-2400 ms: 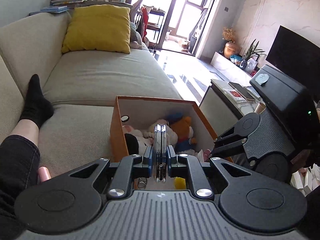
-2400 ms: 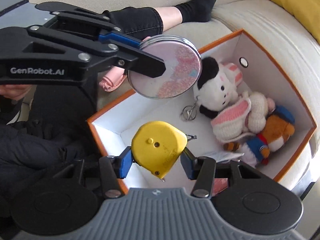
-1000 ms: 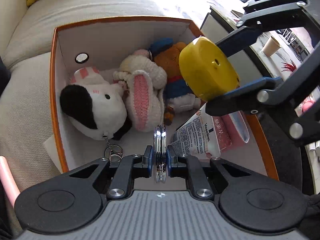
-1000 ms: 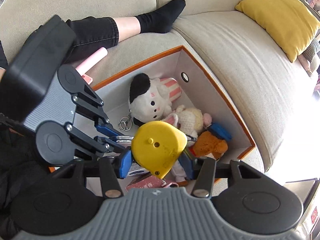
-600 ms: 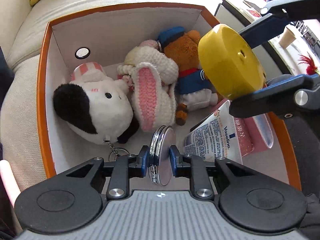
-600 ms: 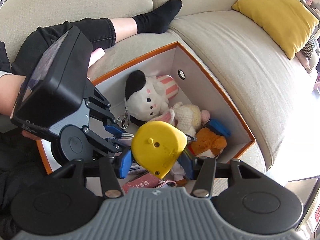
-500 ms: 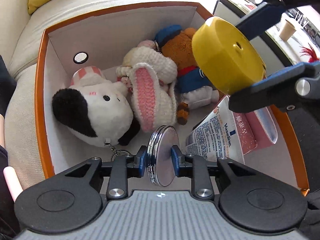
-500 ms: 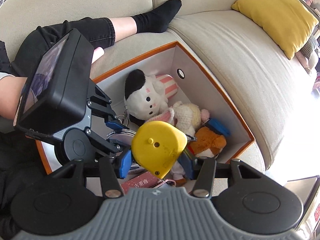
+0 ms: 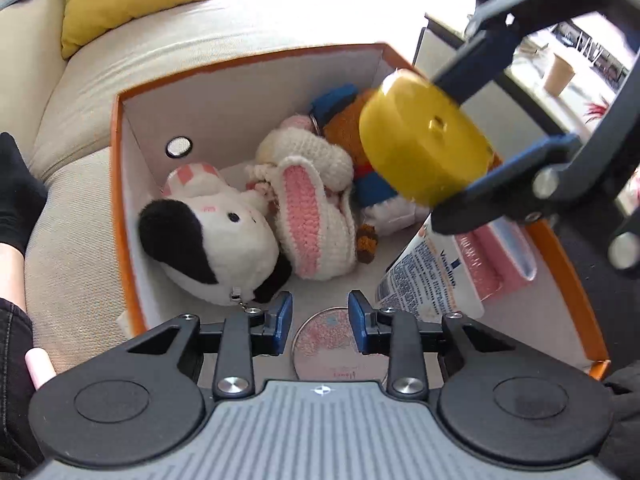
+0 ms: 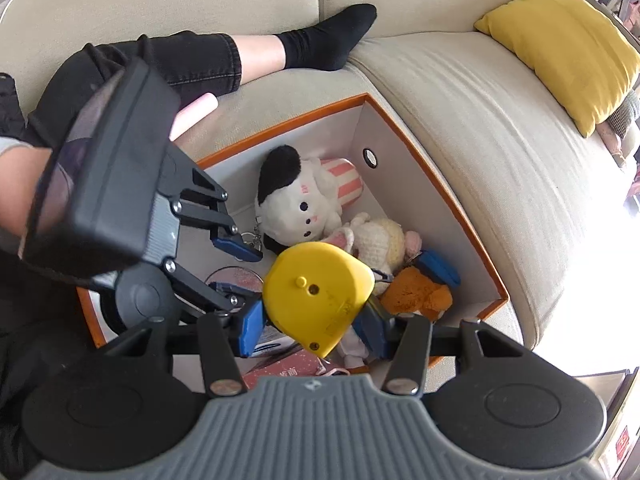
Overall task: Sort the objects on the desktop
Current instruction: 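Open the right tool to drop the yellow tape measure onto the mirror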
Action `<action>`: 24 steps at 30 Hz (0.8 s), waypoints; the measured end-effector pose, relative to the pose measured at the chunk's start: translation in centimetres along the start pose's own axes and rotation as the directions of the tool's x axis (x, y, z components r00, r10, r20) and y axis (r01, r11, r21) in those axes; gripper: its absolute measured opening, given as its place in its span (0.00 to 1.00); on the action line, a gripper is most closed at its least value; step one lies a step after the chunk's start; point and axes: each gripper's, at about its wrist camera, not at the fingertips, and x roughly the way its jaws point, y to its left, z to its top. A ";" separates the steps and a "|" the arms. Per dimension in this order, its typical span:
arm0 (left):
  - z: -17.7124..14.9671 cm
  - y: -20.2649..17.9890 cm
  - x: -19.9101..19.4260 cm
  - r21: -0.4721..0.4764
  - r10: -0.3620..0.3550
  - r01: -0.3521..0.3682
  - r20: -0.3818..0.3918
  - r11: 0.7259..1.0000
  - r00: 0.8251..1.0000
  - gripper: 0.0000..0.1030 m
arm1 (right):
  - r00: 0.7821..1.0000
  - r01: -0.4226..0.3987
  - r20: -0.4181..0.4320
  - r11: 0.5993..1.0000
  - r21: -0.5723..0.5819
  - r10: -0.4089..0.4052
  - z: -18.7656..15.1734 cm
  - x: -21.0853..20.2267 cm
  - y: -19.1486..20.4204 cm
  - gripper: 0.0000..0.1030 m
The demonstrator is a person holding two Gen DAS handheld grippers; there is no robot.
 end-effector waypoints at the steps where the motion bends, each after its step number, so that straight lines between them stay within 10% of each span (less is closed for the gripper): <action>1: -0.3 0.4 -1.2 -0.007 -0.019 0.019 0.022 1.000 1.000 0.35 | 1.000 -0.006 -0.005 1.000 -0.017 0.006 0.1 0.1 0.3 0.52; 12: -2.0 7.0 -10.2 -0.202 0.118 -0.073 0.216 0.977 0.969 0.35 | 0.980 -0.144 -0.172 0.947 -0.289 0.096 2.1 6.5 6.7 0.52; 24: -4.8 9.3 -11.4 -0.288 0.057 0.022 0.261 0.957 0.964 0.35 | 0.923 -0.208 -0.377 0.919 -0.336 0.072 2.8 13.2 7.7 0.53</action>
